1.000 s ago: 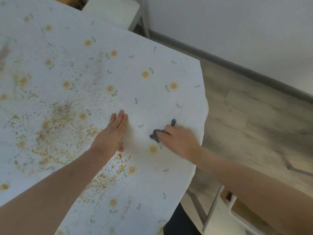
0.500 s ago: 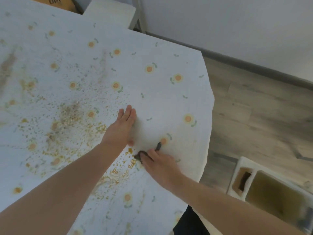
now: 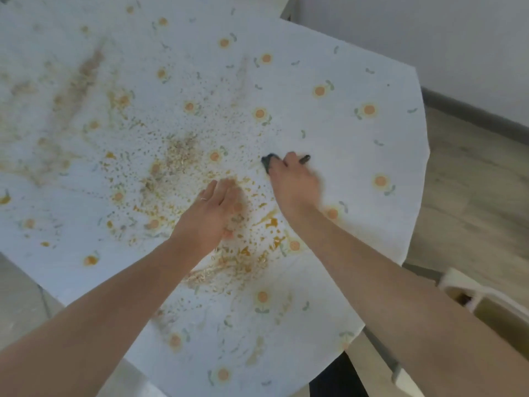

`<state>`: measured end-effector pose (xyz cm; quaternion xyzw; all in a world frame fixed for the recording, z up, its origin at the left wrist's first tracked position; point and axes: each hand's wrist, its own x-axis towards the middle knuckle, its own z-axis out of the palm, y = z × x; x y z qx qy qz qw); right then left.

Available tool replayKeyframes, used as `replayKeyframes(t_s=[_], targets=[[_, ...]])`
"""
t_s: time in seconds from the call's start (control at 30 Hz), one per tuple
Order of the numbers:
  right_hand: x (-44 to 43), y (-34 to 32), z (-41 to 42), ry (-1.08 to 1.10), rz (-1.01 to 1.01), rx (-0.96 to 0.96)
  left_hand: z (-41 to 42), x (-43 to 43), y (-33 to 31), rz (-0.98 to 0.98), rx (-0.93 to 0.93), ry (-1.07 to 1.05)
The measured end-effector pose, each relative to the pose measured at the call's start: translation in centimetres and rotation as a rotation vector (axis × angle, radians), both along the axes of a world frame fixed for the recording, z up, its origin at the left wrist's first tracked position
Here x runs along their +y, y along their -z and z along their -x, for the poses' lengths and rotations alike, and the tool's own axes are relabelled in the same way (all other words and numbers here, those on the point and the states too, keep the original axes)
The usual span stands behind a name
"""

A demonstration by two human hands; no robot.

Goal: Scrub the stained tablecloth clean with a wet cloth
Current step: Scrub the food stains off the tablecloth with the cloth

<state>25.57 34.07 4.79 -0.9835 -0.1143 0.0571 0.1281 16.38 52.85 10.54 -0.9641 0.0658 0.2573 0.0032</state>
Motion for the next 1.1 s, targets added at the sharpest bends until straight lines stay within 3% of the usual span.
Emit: replayKeyframes(t_s=[0.1,0.23,0.3,0.43,0.53,0.67,0.73,0.83,0.9,0.97,1.03,1.1], targets=[[0.3,-0.5,8.8,-0.340,-0.043,0.145,1.6,3.3,-0.9,-0.032,0.075,0.001],[-6.3,-1.0,9.8,-0.458,-0.007,-0.023,2.4,3.6,-0.7,-0.058,0.223,-0.006],[-9.3,-1.0,5.4,-0.347,0.062,-0.130,2.1,3.2,-0.2,-0.061,0.227,-0.019],[-8.8,-1.2,-5.9,0.203,0.081,-0.153,1.9,3.8,0.3,-0.035,0.240,-0.038],[-2.8,-1.7,-7.9,0.266,0.100,-0.140,2.1,3.8,0.6,-0.045,0.227,-0.040],[2.5,-1.6,2.1,-0.180,-0.017,0.011,1.9,3.7,0.7,-0.039,0.232,-0.056],[0.8,-1.6,9.5,-0.456,-0.114,0.142,1.9,3.8,0.7,-0.022,0.224,-0.064],[-5.0,-0.9,13.8,-0.759,-0.119,0.154,1.9,4.0,0.6,-0.003,0.218,-0.062],[-7.7,-1.5,11.3,-0.680,-0.055,0.189,2.0,4.2,0.8,0.003,0.207,-0.060],[-9.8,-1.4,6.1,-0.474,0.006,0.103,2.1,4.3,0.9,0.007,0.188,-0.057],[-10.8,-1.0,0.6,-0.162,0.120,0.020,2.2,4.4,1.1,0.003,0.185,-0.052],[-10.0,-1.1,-3.0,0.157,0.105,-0.132,2.2,4.4,1.1,-0.001,0.191,-0.059]])
